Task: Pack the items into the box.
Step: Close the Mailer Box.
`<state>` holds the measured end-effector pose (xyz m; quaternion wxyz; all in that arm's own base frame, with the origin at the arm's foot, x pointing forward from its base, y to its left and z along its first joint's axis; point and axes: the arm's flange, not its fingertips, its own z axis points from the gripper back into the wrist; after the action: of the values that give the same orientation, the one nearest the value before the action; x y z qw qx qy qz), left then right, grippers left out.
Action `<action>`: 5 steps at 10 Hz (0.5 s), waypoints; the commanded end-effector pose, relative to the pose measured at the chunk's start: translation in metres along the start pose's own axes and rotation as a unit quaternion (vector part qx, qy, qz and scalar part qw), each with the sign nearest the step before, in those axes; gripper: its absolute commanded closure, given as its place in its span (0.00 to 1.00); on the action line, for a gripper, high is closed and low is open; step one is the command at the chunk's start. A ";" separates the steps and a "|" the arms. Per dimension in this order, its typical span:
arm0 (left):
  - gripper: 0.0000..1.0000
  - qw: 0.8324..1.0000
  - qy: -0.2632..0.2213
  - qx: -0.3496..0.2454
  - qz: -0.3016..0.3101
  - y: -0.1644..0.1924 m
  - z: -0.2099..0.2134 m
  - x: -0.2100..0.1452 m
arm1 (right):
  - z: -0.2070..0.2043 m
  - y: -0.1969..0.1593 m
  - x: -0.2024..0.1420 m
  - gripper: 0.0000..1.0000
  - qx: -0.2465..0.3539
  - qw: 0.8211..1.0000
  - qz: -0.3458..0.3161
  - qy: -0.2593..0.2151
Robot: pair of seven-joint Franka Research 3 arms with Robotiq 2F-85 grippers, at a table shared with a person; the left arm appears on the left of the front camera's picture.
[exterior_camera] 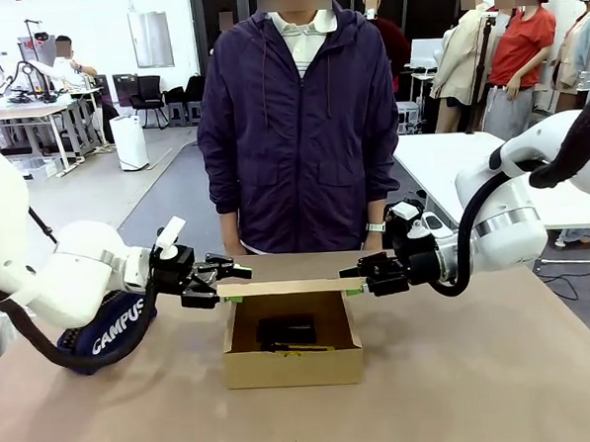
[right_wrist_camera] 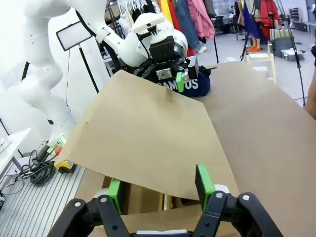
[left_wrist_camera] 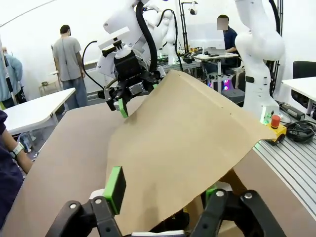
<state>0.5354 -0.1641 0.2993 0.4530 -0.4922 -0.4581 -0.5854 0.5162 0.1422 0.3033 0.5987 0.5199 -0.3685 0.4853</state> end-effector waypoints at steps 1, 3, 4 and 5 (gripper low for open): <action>0.00 1.000 0.007 0.006 -0.006 -0.002 0.006 0.007 | -0.001 -0.004 0.002 0.00 -0.006 1.000 0.002 0.004; 0.00 0.995 0.040 0.083 -0.033 -0.021 0.032 0.015 | 0.018 0.008 0.000 0.00 -0.045 0.999 -0.009 0.012; 0.00 0.991 0.043 0.121 -0.044 -0.034 0.050 0.019 | 0.031 0.018 -0.001 0.00 -0.067 0.998 -0.010 0.005; 0.00 0.980 0.031 0.189 -0.055 -0.053 0.079 0.026 | 0.040 0.025 -0.002 0.00 -0.087 0.996 -0.004 -0.007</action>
<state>0.5232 -0.0976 0.3206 0.5078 -0.3971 -0.5239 -0.5567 0.5106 0.1061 0.3074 0.6325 0.4871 -0.3873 0.4612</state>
